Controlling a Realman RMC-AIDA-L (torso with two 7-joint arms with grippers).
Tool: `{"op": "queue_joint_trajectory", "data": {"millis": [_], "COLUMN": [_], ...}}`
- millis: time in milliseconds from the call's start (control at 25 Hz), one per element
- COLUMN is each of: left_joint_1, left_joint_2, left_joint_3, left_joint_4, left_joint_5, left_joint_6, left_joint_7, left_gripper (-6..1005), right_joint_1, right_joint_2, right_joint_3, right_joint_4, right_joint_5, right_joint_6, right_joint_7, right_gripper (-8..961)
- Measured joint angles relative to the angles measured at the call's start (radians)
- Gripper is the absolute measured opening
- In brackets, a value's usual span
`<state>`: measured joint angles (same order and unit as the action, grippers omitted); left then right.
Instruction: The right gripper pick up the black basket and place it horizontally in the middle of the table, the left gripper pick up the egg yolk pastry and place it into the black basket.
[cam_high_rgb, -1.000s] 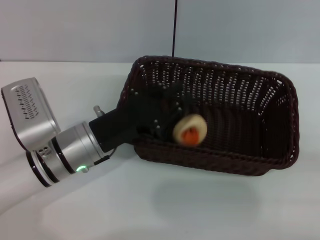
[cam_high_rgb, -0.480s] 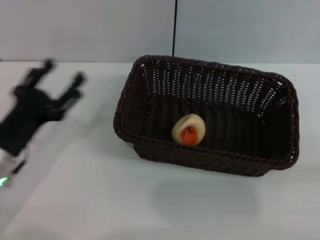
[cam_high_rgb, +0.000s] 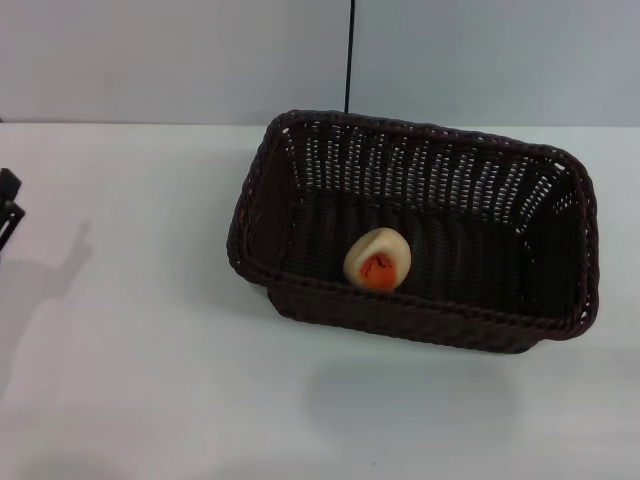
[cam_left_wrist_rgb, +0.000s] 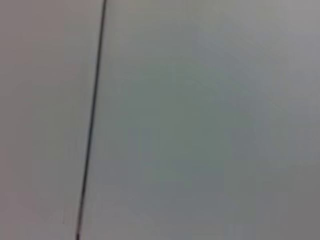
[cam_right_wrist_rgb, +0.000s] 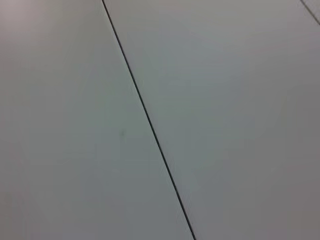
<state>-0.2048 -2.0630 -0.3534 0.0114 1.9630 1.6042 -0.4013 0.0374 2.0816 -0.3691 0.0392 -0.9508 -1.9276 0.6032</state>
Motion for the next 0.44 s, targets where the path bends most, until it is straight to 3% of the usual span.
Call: {"op": "queue_joint_trajectory", "data": {"millis": [440], "left_joint_1": [0.025], "left_joint_2": [-0.005], "left_joint_3": [-0.023], "left_joint_4": [-0.013], "left_joint_5": [-0.005], "left_joint_6": [-0.016], "left_joint_7": [0.008], "left_gripper": [860], "right_joint_1": [0.042], "right_joint_2": [0.0], "right_joint_3": [0.035], "right_joint_4": [0.015], "right_joint_5": [0.0], "right_joint_6": [0.076], "right_joint_7": [-0.007], "right_gripper": [826]}}
